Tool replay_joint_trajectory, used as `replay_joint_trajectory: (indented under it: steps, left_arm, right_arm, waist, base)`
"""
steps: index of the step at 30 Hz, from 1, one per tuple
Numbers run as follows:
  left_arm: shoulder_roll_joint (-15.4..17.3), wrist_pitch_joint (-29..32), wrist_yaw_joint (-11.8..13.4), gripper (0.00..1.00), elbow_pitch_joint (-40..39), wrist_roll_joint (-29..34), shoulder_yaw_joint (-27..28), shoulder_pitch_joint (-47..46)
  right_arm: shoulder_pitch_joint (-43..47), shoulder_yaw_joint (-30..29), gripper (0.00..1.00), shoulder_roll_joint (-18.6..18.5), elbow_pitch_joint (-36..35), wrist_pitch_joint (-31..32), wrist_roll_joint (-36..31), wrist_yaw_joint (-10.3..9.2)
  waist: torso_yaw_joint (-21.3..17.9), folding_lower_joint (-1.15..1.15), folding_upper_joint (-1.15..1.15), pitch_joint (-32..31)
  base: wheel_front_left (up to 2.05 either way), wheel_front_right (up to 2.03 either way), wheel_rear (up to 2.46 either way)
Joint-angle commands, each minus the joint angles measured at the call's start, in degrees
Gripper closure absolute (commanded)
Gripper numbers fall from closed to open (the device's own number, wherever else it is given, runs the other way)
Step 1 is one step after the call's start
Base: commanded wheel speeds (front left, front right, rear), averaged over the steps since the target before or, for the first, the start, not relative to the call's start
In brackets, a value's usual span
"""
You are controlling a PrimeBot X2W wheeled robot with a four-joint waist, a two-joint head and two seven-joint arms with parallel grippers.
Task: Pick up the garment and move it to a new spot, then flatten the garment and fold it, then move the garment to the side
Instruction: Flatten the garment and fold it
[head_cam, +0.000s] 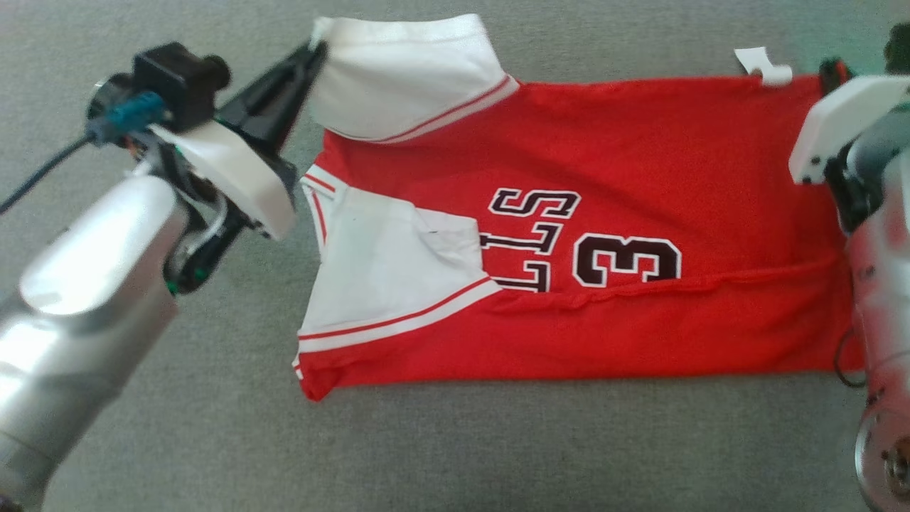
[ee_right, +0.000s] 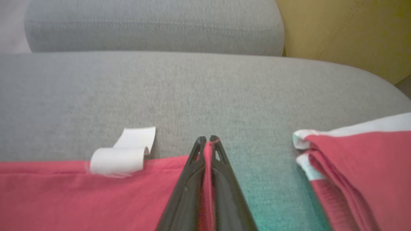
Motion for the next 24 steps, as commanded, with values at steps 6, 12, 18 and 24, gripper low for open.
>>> replay_joint_trajectory:
  steps: [6,12,18,24]
  left_arm:
    - [3.5,-1.0,0.6,1.0,5.2,0.8,4.4,-7.3]
    - [2.5,-3.3,0.4,1.0,11.9,3.3,5.0,-13.6]
    - [-0.3,-10.1,0.4,1.0,19.2,6.6,5.4,-20.2]
    - [-3.6,-13.6,-0.4,1.0,24.5,7.8,4.7,-22.0]
  right_arm:
    - [-7.5,5.1,1.0,2.0,-0.7,-6.7,8.6,-0.04]
    - [-12.1,10.8,1.0,2.5,-2.5,-10.5,17.0,-0.04]
    - [-15.2,16.7,1.0,1.2,-3.7,-14.5,22.8,-0.04]
    - [-15.6,21.6,1.0,-0.9,-2.8,-16.4,27.4,-0.04]
  waist:
    - [-2.8,0.0,0.0,-0.3]
    - [-4.6,0.0,0.0,1.4]
    - [-5.2,0.0,0.0,2.9]
    - [-4.0,0.0,0.0,2.8]
  base:
    - [0.0,0.0,0.0]
    - [0.0,0.0,0.0]
    - [0.0,0.0,0.0]
    - [0.0,0.0,0.0]
